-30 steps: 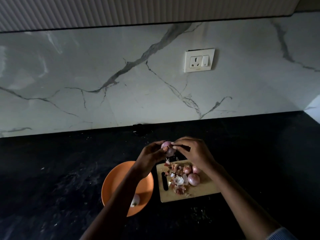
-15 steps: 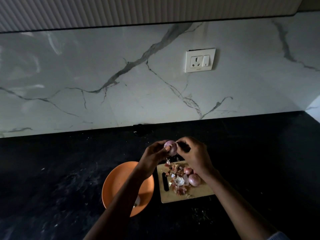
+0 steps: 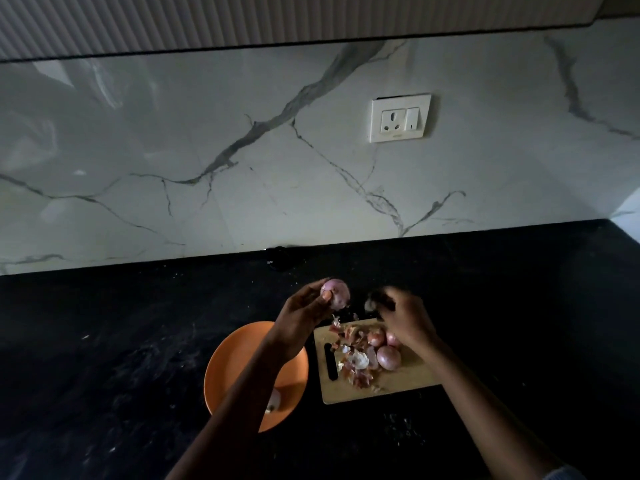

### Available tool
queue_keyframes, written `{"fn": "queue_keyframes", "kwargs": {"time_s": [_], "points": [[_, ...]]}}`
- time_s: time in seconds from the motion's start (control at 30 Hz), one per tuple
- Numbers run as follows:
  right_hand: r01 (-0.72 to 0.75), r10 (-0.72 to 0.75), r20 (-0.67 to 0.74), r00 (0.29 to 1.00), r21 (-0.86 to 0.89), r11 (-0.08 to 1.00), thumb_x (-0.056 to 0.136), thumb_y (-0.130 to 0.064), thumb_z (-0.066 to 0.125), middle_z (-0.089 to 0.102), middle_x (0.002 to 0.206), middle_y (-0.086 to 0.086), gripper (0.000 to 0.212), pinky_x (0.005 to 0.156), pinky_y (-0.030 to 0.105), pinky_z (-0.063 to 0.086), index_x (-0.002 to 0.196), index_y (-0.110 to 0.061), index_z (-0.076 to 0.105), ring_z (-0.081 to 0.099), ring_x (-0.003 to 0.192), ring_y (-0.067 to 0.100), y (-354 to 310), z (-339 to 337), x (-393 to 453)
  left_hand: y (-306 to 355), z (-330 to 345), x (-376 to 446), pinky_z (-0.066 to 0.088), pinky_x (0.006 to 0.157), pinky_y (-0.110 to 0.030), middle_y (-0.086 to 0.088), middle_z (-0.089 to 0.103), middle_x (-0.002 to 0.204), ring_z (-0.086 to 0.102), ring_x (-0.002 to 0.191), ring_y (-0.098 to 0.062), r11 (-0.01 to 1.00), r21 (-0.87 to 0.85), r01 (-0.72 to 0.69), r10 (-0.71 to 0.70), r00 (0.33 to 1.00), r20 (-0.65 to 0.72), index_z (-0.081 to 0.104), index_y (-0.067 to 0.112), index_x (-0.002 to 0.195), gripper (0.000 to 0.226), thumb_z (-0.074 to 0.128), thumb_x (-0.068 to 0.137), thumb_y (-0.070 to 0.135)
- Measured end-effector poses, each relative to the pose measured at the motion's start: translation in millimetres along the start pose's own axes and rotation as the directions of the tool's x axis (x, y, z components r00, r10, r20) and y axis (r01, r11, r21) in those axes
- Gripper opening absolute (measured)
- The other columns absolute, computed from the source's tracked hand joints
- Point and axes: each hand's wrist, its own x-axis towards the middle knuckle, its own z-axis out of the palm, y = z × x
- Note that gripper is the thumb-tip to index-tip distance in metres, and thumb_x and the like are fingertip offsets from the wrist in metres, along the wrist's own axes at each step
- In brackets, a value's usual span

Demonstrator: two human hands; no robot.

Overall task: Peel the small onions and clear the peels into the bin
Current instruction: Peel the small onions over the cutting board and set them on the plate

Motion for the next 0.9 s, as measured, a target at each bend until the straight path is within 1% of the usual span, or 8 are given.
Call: {"fn": "queue_keyframes", "kwargs": {"time_s": [0.1, 0.17, 0.23, 0.3, 0.37, 0.47, 0.6, 0.9], "points": [[-0.028, 0.056, 0.167, 0.984, -0.166, 0.986, 0.095, -0.009, 0.063, 0.074, 0.113, 0.000, 0.028, 0.082, 0.024, 0.056, 0.121, -0.018, 0.070, 0.069, 0.097, 0.011, 16, 10, -6, -4, 4, -2, 0.050, 0.101, -0.038, -0.015, 0.067, 0.122, 0.064, 0.113, -0.026, 1.000, 0.019, -0.005, 0.005, 1.000, -0.018, 0.057, 0.002, 0.132, 0.041, 0.057, 0.093, 0.014], [-0.038, 0.059, 0.161, 0.985, -0.127, 0.991, 0.098, -0.013, 0.061, 0.072, 0.119, 0.003, 0.031, 0.084, 0.028, 0.057, 0.128, -0.017, 0.066, 0.069, 0.100, 0.014, 11, 11, -9, -8, 5, -3, 0.046, 0.105, -0.045, -0.016, 0.067, 0.118, 0.063, 0.112, -0.026, 0.999, 0.041, -0.010, 0.011, 1.000, -0.027, 0.057, -0.003, 0.130, 0.040, 0.059, 0.095, 0.016], [-0.019, 0.019, 0.095, 0.995, -0.002, 1.000, 0.102, -0.029, 0.056, 0.071, 0.115, 0.002, 0.032, 0.082, 0.023, 0.053, 0.127, -0.012, 0.065, 0.069, 0.101, 0.015, -4, 8, -10, -14, 4, -2, 0.043, 0.108, -0.050, -0.022, 0.065, 0.121, 0.061, 0.114, -0.030, 0.999, 0.045, 0.006, -0.004, 0.998, -0.055, 0.056, -0.005, 0.130, 0.040, 0.059, 0.096, 0.018], [0.011, -0.022, 0.084, 0.996, 0.129, 0.992, 0.101, -0.038, 0.055, 0.071, 0.109, -0.004, 0.032, 0.078, 0.011, 0.050, 0.123, -0.017, 0.067, 0.068, 0.098, 0.005, -19, 7, -9, -18, 6, -1, 0.045, 0.107, -0.047, -0.024, 0.063, 0.127, 0.060, 0.118, -0.032, 0.999, 0.028, 0.026, -0.024, 0.996, -0.080, 0.057, -0.002, 0.130, 0.037, 0.056, 0.098, 0.016], [0.045, -0.066, 0.112, 0.991, 0.187, 0.981, 0.100, -0.042, 0.054, 0.069, 0.112, -0.010, 0.034, 0.077, 0.005, 0.047, 0.126, -0.023, 0.064, 0.062, 0.097, -0.009, -29, 9, -9, -19, 11, 1, 0.046, 0.104, -0.046, -0.024, 0.063, 0.127, 0.060, 0.118, -0.036, 0.999, 0.024, 0.034, -0.032, 0.995, -0.096, 0.058, -0.002, 0.130, 0.036, 0.057, 0.099, 0.017], [0.046, -0.060, 0.058, 0.997, 0.221, 0.974, 0.101, -0.037, 0.055, 0.067, 0.119, -0.013, 0.032, 0.080, 0.001, 0.044, 0.130, -0.026, 0.064, 0.058, 0.099, -0.013, -33, 13, -8, -15, 17, 1, 0.048, 0.094, -0.048, -0.020, 0.070, 0.112, 0.064, 0.104, -0.033, 0.997, 0.078, 0.005, 0.003, 0.994, -0.113, 0.071, 0.007, 0.115, 0.027, 0.063, 0.096, 0.025], [0.069, -0.069, -0.005, 0.998, 0.185, 0.980, 0.102, -0.028, 0.055, 0.069, 0.125, -0.006, 0.030, 0.085, 0.001, 0.043, 0.129, -0.021, 0.066, 0.060, 0.108, -0.003, -33, 15, -5, -15, 13, 4, 0.047, 0.100, -0.059, -0.023, 0.070, 0.114, 0.066, 0.110, -0.041, 0.995, 0.103, 0.016, 0.002, 0.985, -0.171, 0.064, 0.001, 0.118, 0.047, 0.075, 0.084, 0.032], [0.133, -0.127, -0.115, 0.985, 0.046, 0.990, 0.102, -0.019, 0.056, 0.074, 0.110, 0.005, 0.025, 0.073, 0.000, 0.044, 0.122, -0.010, 0.068, 0.069, 0.096, 0.011, -37, 19, -6, -20, 18, 7, 0.054, 0.088, -0.048, -0.027, 0.069, 0.108, 0.069, 0.098, -0.032, 0.989, 0.139, -0.044, 0.072, 0.976, -0.204, 0.064, -0.006, 0.113, 0.051, 0.078, 0.083, 0.032]]}}
